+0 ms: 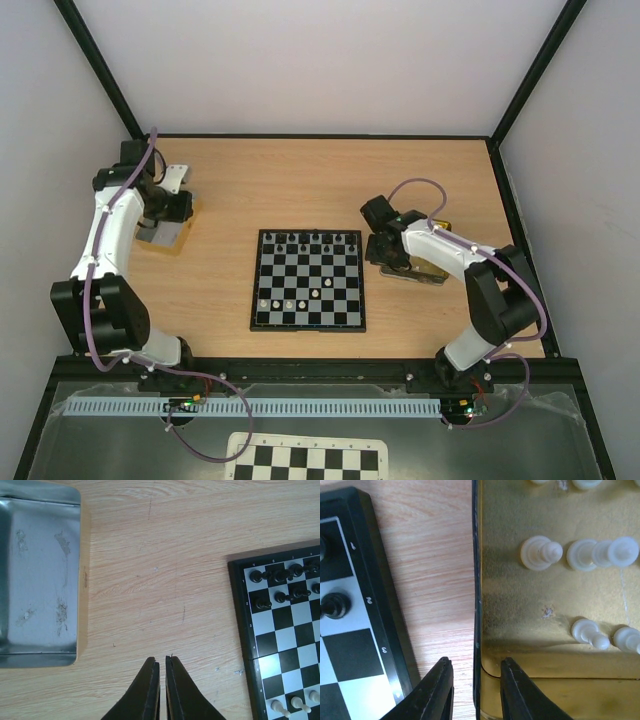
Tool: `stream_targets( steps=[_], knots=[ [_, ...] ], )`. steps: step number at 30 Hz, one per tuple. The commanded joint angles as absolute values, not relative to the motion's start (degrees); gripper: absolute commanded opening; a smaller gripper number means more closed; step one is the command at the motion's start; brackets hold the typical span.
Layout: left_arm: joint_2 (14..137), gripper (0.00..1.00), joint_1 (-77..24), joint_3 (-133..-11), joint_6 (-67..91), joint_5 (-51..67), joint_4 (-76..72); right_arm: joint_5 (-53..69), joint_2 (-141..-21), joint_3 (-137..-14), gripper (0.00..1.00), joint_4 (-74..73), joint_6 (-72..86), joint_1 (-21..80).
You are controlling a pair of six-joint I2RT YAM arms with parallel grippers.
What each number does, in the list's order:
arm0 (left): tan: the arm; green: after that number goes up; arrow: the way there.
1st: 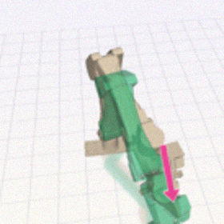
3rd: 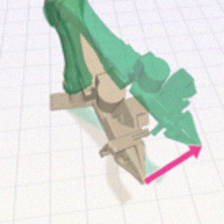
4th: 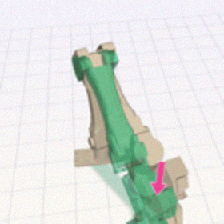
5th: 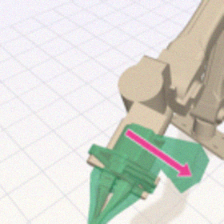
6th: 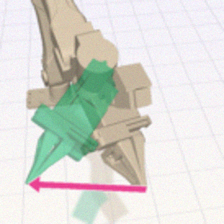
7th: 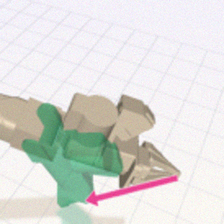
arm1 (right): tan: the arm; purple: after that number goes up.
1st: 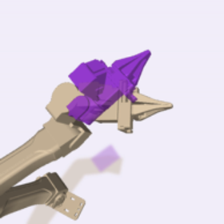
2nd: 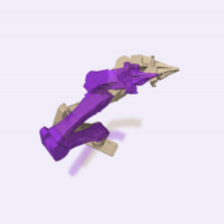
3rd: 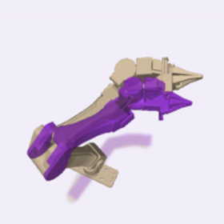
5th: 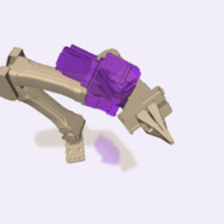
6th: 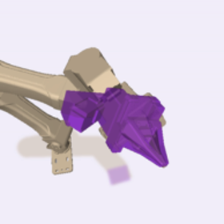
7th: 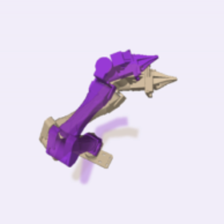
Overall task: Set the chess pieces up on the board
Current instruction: Move the storage box to the center of the board.
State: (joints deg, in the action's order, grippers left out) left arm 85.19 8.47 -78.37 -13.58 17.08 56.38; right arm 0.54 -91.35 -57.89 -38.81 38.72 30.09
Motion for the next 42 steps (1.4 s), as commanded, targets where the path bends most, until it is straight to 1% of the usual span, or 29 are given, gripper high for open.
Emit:
stream_targets(
  steps=[1, 9, 23, 30, 42],
  knots=[
    [83.6, 0.07, 9.0, -77.1, -13.4, 17.5, 58.1, 1.5, -89.2, -55.2, 0.25, -38.3, 38.0, 29.9],
    [83.5, 0.08, 9.0, -76.2, -13.0, 18.2, 57.5, 3.9, -85.4, -52.0, 0.23, -38.7, 38.3, 29.9],
    [83.0, 0.08, 9.0, -75.1, -12.7, 19.2, 57.0, 7.4, -77.9, -46.0, 0.23, -40.2, 40.2, 31.1],
    [82.6, 0.08, 9.1, -74.6, -12.5, 19.2, 56.7, 8.2, -77.4, -45.0, 0.23, -39.8, 41.4, 32.9],
    [82.2, 0.08, 9.1, -74.8, -12.2, 19.1, 56.7, 7.6, -77.4, -46.0, 0.22, -39.4, 46.3, 38.8]
  ],
)
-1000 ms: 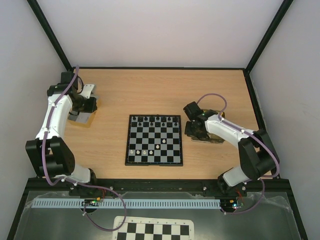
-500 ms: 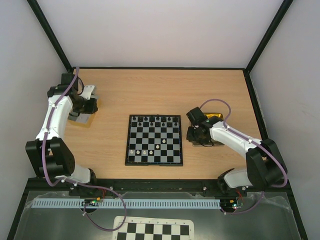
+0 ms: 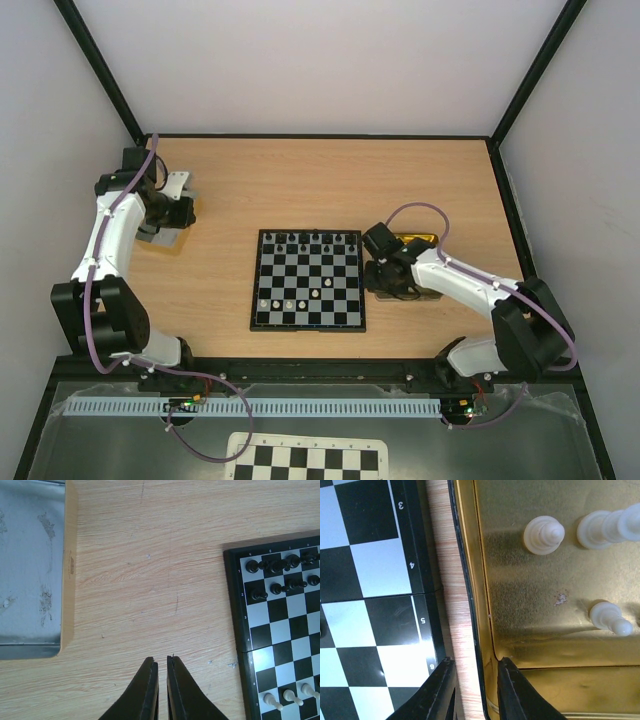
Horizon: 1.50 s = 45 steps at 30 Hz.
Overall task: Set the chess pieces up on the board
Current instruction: Move the storage box to the center of the board, then move the chess piece to the chessboard.
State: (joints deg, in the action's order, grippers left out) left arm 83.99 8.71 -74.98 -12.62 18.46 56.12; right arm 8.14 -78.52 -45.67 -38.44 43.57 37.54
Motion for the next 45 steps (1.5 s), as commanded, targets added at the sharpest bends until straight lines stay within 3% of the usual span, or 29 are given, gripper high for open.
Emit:
stream_targets(
  steps=[1, 8, 12, 14, 16, 18, 25, 34, 41, 45],
  knots=[
    [82.1, 0.08, 9.0, -74.8, -12.2, 19.1, 56.8, 7.7, -77.1, -45.7, 0.22, -39.2, 46.8, 38.9],
    [81.9, 0.08, 9.0, -74.9, -12.5, 19.0, 56.9, 7.5, -75.5, -45.4, 0.23, -39.7, 49.0, 39.9],
    [81.8, 0.13, 9.1, -75.2, -12.5, 19.2, 57.2, 1.2, -74.0, -49.2, 0.34, -43.8, 49.3, 40.0],
    [81.8, 0.23, 9.0, -75.9, -12.4, 19.0, 57.8, -0.8, -73.5, -52.4, 0.38, -45.9, 48.8, 40.0],
    [81.7, 0.36, 9.0, -76.8, -12.4, 18.8, 58.5, -0.8, -74.1, -55.6, 0.38, -47.8, 47.7, 40.0],
    [81.6, 0.43, 9.0, -78.0, -12.1, 17.8, 58.9, -0.6, -74.9, -58.2, 0.37, -49.5, 46.4, 40.1],
    [79.8, 0.42, 9.0, -80.5, -11.2, 14.0, 60.0, 0.2, -77.3, -64.5, 0.35, -52.4, 44.4, 44.9],
    [79.6, 0.42, 8.9, -79.3, -15.0, 14.3, 60.1, 2.9, -85.1, -70.6, 0.18, -51.1, 50.7, 53.8],
    [79.4, 0.41, 8.9, -80.6, -12.9, 13.2, 60.5, 3.3, -87.8, -72.0, 0.25, -52.7, 42.7, 53.9],
    [79.7, 0.48, 9.0, -81.5, -10.9, 13.4, 61.2, 6.1, -89.7, -70.7, 0.25, -52.9, 38.7, 53.9]
  ],
)
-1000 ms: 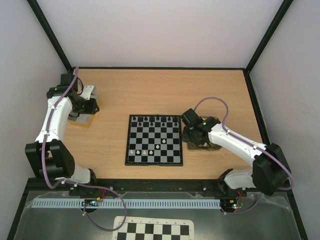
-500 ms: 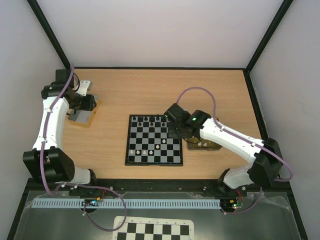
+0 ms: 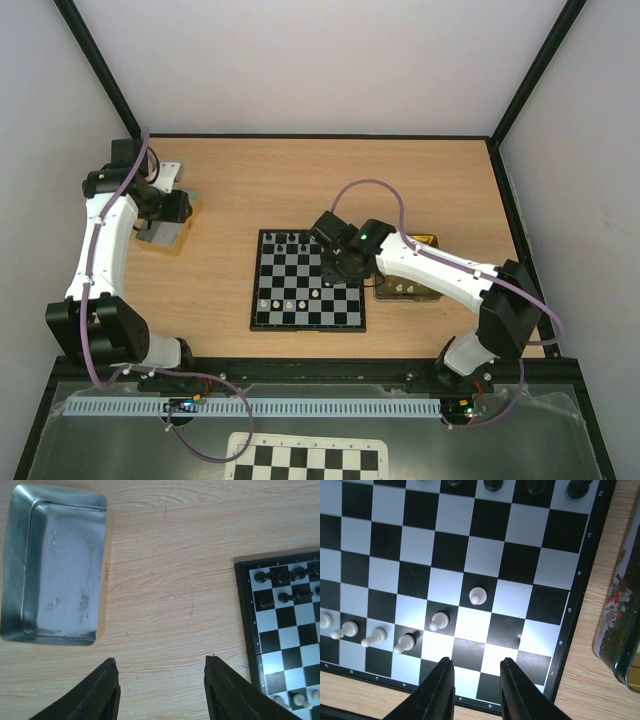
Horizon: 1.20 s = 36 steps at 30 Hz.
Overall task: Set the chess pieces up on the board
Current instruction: Move the chess piece to the chessboard.
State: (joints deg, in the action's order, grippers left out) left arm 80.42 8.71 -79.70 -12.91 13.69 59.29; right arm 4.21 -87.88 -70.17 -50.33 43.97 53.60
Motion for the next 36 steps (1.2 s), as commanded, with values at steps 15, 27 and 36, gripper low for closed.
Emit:
stream_targets(
  steps=[15, 27, 36],
  knots=[
    [83.7, 0.25, 7.8, -75.3, -14.3, 23.4, 55.3, 8.2, -95.5, -74.1, 0.21, -51.7, 44.5, 54.1],
    [81.3, 0.44, -2.3, -66.0, -10.5, 16.7, 48.1, 10.3, -100.4, -75.4, 0.22, -48.6, 44.1, 56.3],
    [82.9, 0.44, -2.6, -67.6, -9.7, 15.9, 47.6, 10.5, -103.2, -77.3, 0.21, -49.5, 43.1, 56.9]
  ],
)
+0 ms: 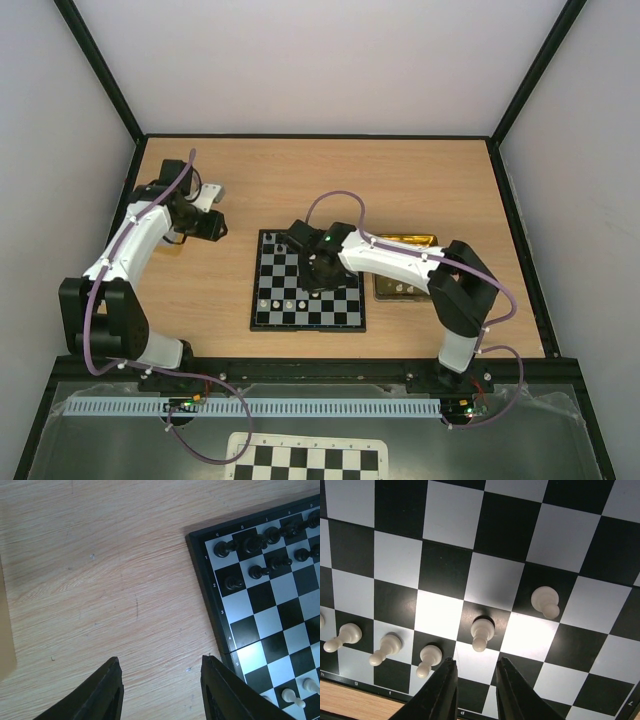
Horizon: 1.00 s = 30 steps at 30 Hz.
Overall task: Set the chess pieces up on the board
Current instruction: Move the chess piece to the chessboard.
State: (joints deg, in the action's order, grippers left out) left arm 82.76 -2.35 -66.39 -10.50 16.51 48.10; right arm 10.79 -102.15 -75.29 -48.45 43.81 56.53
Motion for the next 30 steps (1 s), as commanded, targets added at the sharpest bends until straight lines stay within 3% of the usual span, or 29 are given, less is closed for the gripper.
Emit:
stream_targets(
  steps=[1, 30],
  knots=[
    [83.0, 0.44, -2.6, -67.6, -9.6, 16.1, 47.5, 10.5, -103.3, -77.3, 0.21, -49.5, 43.0, 56.9],
    [80.4, 0.45, -2.7, -66.2, -10.5, 14.6, 47.5, 9.1, -108.6, -78.1, 0.18, -49.3, 41.1, 56.9]
  ],
)
